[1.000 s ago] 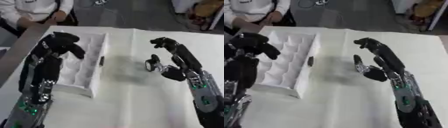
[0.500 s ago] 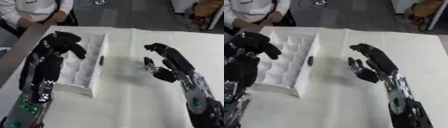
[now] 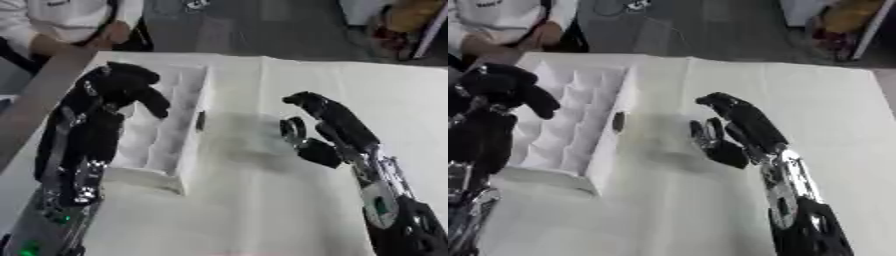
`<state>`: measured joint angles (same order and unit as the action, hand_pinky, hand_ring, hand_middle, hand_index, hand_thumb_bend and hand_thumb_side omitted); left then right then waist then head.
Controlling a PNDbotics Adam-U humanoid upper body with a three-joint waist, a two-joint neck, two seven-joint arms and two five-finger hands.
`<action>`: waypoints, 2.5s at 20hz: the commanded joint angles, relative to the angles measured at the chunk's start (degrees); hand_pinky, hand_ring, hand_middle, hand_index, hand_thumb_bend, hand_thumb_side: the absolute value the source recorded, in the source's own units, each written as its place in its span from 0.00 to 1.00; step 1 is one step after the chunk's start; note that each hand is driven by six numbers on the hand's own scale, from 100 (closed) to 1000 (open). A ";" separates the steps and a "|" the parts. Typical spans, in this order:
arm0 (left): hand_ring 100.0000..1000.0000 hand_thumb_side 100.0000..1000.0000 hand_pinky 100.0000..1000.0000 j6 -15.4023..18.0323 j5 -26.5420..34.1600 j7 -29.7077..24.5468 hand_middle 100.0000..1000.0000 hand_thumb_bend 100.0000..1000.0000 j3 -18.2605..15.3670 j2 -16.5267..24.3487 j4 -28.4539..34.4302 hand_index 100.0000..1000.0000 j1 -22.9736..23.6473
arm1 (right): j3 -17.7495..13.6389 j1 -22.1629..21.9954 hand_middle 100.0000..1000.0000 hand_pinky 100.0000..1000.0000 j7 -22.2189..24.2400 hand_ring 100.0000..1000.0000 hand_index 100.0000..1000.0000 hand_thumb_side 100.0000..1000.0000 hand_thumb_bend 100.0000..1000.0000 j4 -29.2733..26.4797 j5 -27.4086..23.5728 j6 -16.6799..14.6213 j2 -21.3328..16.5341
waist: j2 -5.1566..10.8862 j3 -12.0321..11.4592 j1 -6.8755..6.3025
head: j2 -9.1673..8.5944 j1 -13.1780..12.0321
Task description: Pick up objects on the table and place them in the box.
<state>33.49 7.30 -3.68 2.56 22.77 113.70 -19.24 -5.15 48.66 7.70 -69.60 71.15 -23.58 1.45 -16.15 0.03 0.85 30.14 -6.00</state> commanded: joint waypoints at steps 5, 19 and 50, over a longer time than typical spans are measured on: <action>0.42 0.61 0.51 -0.16 0.19 -0.02 0.67 0.58 -0.07 1.30 0.89 0.77 -0.02 | -1.02 0.22 0.85 0.78 1.16 0.81 0.90 0.89 0.08 -1.19 0.84 2.03 0.67 | 1.62 0.06 -0.04 | -0.11 0.28; 0.42 0.61 0.52 -0.30 0.19 0.12 0.67 0.57 -0.14 1.32 0.89 0.77 0.36 | -3.66 -2.75 0.86 0.78 3.04 0.83 0.92 0.68 0.04 -3.77 3.51 8.04 4.10 | 2.28 0.24 0.10 | -0.83 0.13; 0.42 0.61 0.52 -0.64 0.36 0.02 0.67 0.56 -0.11 1.19 0.89 0.77 0.65 | -8.49 -3.33 0.87 0.75 1.54 0.80 0.92 0.73 0.01 -2.21 5.09 10.38 6.61 | 2.55 -0.12 0.66 | -0.15 -0.88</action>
<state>32.98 7.34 -3.69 2.55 22.77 113.70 -18.28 -13.46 44.77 9.62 -70.13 77.06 -13.46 7.75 -15.03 -0.07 1.74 29.94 -6.58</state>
